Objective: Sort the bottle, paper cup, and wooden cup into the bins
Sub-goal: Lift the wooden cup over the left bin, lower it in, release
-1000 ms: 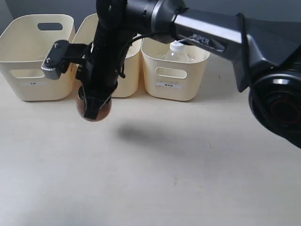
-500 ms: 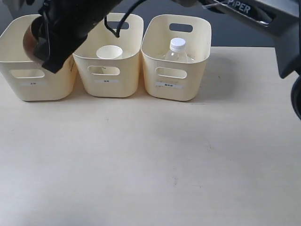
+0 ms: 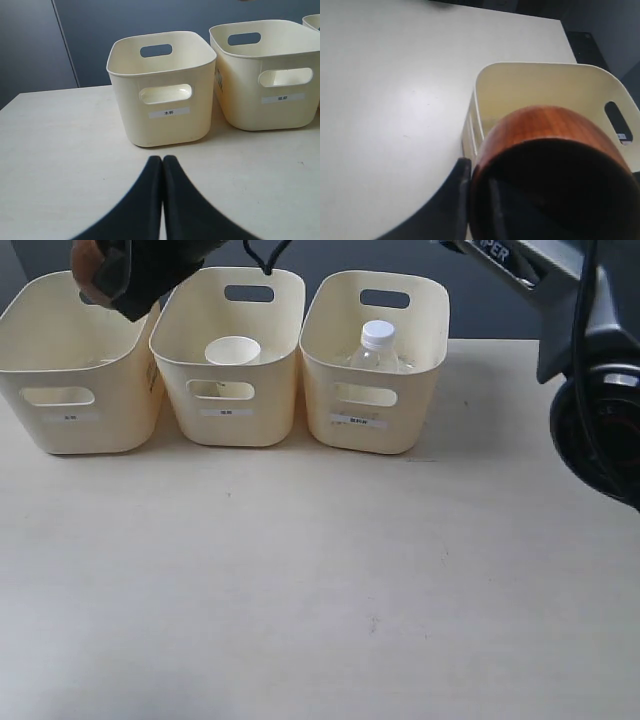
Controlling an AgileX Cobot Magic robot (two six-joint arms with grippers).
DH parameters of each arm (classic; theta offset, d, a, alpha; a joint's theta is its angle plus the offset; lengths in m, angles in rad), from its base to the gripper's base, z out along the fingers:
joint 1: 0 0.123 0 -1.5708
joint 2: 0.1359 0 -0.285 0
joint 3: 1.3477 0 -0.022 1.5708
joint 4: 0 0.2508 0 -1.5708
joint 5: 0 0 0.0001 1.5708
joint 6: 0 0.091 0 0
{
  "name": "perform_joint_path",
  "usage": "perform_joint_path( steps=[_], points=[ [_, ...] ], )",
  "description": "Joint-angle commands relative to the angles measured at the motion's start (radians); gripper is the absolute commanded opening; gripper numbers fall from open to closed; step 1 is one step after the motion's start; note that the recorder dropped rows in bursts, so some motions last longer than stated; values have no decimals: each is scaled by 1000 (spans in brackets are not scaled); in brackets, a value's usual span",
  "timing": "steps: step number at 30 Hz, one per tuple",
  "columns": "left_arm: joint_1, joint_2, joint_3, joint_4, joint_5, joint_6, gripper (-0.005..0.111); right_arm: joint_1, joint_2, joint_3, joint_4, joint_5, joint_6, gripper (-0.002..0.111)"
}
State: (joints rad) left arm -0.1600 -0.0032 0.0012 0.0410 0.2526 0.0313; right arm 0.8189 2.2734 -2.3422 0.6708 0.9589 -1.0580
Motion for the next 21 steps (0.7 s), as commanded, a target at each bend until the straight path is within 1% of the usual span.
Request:
perform_joint_path(
  steps=[1,3,4,6,9,11,12,16,18,21],
  points=[
    [-3,3,-1,2,-14,-3,0,-23,48,-38,68,-65,-71,-1],
    [-3,3,-1,2,-14,-3,0,-24,80,-57,115,-106,-133,-1],
    [-3,3,-1,2,-14,-3,0,-24,115,-79,184,-162,-201,-1],
    [-3,3,-1,2,-14,-3,0,-28,157,-112,257,-192,-253,-1],
    [-3,3,-1,2,-14,-3,0,-31,245,-178,281,-227,-257,-1],
    [-3,3,-1,2,-14,-3,0,-31,307,-212,335,-237,-276,-1],
    [-3,3,-1,2,-14,-3,0,-31,339,-231,393,-235,-302,-1],
    [-3,3,-1,2,-14,-3,0,-29,357,-237,406,-240,-360,-1],
    [-3,3,-1,2,-14,-3,0,-29,360,-237,447,-260,-375,-1],
    [-3,3,-1,2,-14,-3,0,-29,377,-237,456,-301,-389,-1]
  ],
)
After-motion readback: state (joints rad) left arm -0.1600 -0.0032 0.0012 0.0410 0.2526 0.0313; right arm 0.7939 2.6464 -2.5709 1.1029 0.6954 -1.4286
